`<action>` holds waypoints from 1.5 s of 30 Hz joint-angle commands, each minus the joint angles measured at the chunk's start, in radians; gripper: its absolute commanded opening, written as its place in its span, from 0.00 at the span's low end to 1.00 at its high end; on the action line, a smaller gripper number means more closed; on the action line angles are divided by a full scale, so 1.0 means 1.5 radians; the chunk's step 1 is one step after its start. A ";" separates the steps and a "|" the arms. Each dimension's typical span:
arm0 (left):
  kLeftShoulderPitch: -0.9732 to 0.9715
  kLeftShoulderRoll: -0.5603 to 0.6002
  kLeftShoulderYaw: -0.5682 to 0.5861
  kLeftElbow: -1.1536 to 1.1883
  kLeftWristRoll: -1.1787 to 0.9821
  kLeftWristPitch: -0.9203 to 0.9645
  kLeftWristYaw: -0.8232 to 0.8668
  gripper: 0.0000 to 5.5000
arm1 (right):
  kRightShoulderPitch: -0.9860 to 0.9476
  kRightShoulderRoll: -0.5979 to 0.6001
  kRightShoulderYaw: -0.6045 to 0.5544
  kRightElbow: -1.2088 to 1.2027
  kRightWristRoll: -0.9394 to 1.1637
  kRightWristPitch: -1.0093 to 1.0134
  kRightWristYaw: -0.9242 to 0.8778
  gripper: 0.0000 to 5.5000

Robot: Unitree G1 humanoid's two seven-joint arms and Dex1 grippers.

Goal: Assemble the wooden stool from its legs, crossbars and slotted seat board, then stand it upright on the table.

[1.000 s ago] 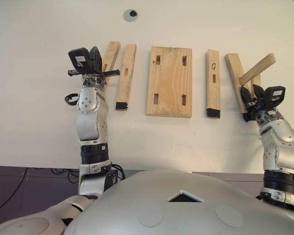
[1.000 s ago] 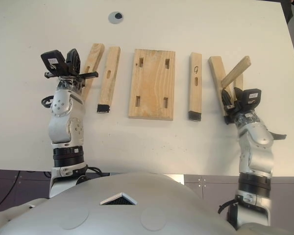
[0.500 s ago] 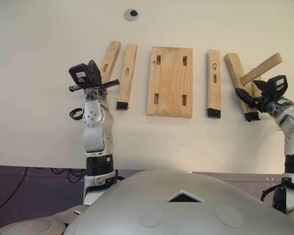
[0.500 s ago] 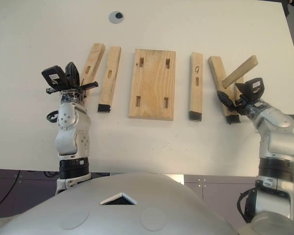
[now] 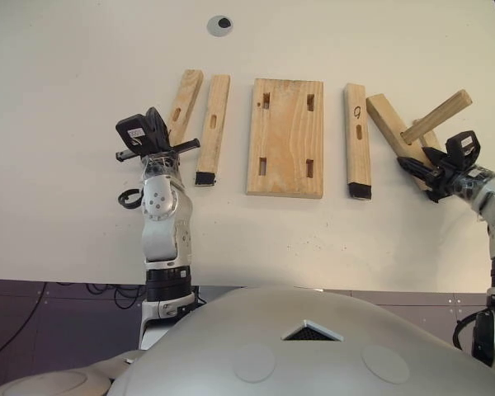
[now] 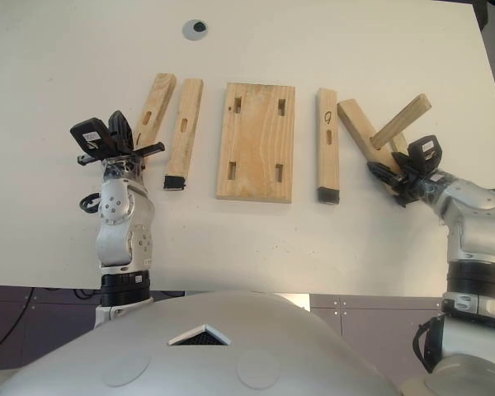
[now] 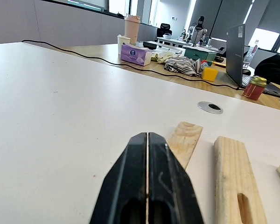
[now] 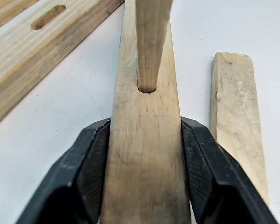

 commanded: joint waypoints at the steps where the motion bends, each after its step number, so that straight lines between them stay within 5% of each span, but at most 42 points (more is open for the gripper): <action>1: -0.019 -0.013 -0.013 -0.008 0.014 -0.003 -0.001 0.00 | -0.006 0.015 -0.003 -0.012 0.005 0.022 -0.017 0.37; 5: -0.053 0.018 -0.015 -0.025 0.013 -0.051 -0.047 0.00 | -0.072 0.018 -0.030 -0.049 0.058 0.059 -0.016 0.37; 9: -0.106 0.057 -0.019 -0.067 -0.074 -0.040 -0.173 0.00 | -0.274 0.034 -0.027 -0.080 0.091 0.135 -0.060 0.37; 18: -0.328 0.090 0.024 -0.049 -0.459 0.173 -0.418 0.21 | -0.416 0.031 0.004 -0.054 0.196 0.288 0.058 0.37; 30: -0.469 0.112 0.082 0.062 -0.651 0.334 -0.465 0.52 | -0.561 0.063 -0.050 -0.125 0.443 0.484 0.106 0.37; 45: -0.451 0.084 0.125 0.026 -0.872 0.424 -0.473 0.56 | -0.540 0.056 0.007 -0.148 0.489 0.501 0.197 0.37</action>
